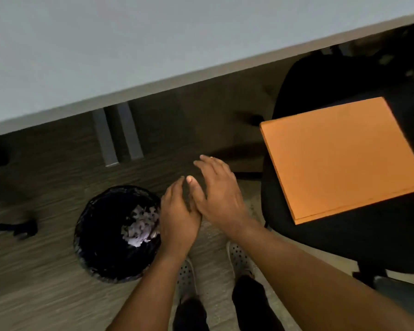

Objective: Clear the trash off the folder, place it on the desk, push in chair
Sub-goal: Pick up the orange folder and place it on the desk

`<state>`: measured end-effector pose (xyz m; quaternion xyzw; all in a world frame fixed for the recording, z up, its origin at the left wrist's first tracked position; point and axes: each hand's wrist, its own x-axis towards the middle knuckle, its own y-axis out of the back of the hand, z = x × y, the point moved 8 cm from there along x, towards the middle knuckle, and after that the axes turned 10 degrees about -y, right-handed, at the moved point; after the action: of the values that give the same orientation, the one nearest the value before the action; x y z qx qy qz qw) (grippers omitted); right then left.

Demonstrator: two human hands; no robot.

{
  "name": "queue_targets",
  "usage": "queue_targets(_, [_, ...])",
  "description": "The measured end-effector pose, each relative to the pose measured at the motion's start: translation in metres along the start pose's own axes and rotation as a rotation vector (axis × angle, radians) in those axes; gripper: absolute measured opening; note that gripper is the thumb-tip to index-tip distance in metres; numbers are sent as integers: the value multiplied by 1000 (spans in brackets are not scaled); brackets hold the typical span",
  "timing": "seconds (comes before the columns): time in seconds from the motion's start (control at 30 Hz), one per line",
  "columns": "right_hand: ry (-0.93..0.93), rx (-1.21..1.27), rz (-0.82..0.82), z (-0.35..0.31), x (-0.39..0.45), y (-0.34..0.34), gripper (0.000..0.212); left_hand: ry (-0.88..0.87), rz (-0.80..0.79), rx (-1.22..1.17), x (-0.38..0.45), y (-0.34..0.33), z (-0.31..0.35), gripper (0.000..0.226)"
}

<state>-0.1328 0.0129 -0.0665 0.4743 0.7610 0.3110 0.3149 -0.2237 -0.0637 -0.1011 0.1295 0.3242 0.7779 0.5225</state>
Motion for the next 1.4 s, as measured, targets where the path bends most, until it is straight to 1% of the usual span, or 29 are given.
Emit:
queue_targets(0.07, [11,16,110,16,8,40,41,-11,-44,-68,11,-21,31,46])
queue_targets(0.1, [16,16,161,27,11,60,39,12,-75,-108,17,-34,44,48])
queue_targets(0.2, [-40,-11,289,78,20,119,36,164,-178,-259,33,-80,73,52])
queue_targets(0.23, [-83,-29,323,102,22,138,36,201,-208,-278,38,-94,81,51])
queue_targets(0.3, [-214,-57,368,157,24,174,39,200,-271,-243,48,-118,97,50])
queue_targets(0.4, [-509,-100,393,249,19,221,47,187,-378,-155,54,-145,112,56])
queue_targets(0.43, [-627,-143,384,278,16,235,53,189,-392,-124,54,-150,115,52])
queue_targets(0.5, [-840,-208,323,328,8,253,63,180,-375,-71,57,-155,119,29])
queue_targets(0.53, [-915,-202,292,345,4,258,67,181,-352,-80,59,-156,119,16])
queue_targets(0.57, [-960,-186,273,358,2,261,70,190,-329,-114,59,-156,120,7])
queue_targets(0.6, [-982,-175,268,365,1,263,72,205,-310,-154,59,-156,121,3])
queue_targets(0.7, [-1013,-164,299,372,-3,269,67,277,-252,-292,55,-155,125,13])
queue_targets(0.77, [-1070,-40,322,375,-12,269,60,310,-200,-359,52,-149,130,22])
queue_targets(0.8, [-1084,15,331,376,-17,270,56,298,-177,-356,51,-144,135,25])
queue_targets(0.9, [-1048,54,366,363,-29,277,43,197,-91,-304,51,-119,155,27])
queue_targets(1.0, [-1022,138,491,337,-43,298,35,110,-36,-321,48,-93,182,28])
queue_targets(1.1, [-1009,188,575,309,-55,324,42,16,-8,-379,44,-63,211,31])
queue_targets(1.17, [-989,291,616,289,-62,341,50,-54,19,-436,38,-38,230,33])
queue_targets(1.23, [-978,502,630,266,-67,354,61,-143,35,-493,31,-12,252,37])
queue_targets(1.27, [-957,670,634,253,-69,358,66,-189,43,-516,26,2,263,41])
queue_targets(1.33, [-861,1102,635,223,-73,361,68,-263,55,-567,17,29,280,43])
queue_targets(1.4, [-744,1408,637,195,-77,369,67,-281,63,-618,11,51,288,39])
